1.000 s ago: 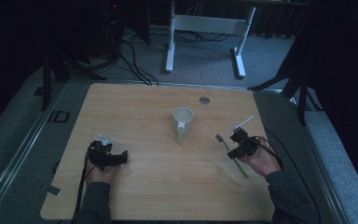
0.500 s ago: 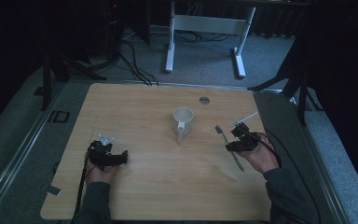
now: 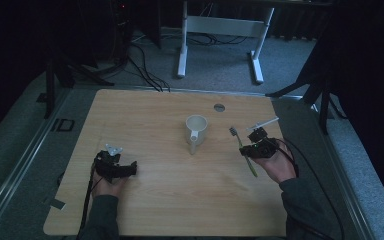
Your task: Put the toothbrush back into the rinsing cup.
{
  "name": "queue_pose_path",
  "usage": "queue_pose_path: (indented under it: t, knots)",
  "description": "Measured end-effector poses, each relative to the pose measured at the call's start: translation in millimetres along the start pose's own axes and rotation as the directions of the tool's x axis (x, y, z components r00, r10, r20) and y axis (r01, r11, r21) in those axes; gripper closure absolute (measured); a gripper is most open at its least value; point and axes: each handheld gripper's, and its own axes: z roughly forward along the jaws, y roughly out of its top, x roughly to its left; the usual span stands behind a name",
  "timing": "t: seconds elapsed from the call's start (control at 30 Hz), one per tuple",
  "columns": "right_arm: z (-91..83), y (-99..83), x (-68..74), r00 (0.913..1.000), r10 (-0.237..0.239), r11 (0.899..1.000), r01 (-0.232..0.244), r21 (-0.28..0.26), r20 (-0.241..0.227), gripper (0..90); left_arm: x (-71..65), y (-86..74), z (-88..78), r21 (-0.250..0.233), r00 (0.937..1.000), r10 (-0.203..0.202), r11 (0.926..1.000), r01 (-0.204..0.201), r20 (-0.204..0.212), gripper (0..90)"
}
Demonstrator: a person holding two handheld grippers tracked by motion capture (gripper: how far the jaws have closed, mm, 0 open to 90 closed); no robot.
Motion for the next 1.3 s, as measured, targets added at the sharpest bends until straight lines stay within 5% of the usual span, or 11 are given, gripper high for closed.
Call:
queue_pose_path:
  t: [0.73, 1.3]
  knots:
    - [-5.8, 10.2, 5.2, 1.0, 0.001, 0.988, 0.0, -0.155, 0.009, 81.8, 0.0, 0.0, 0.0, 0.0, 1.0, 0.0, 1.0, 0.0, 0.0, 3.9]
    - [-8.6, 16.0, 9.8, 0.9999, -0.003, 0.965, 0.007, -0.262, 0.015, 81.9, 0.0, 0.2, 0.1, 0.001, 1.0, 0.001, 1.0, -0.001, 0.001, 3.8]
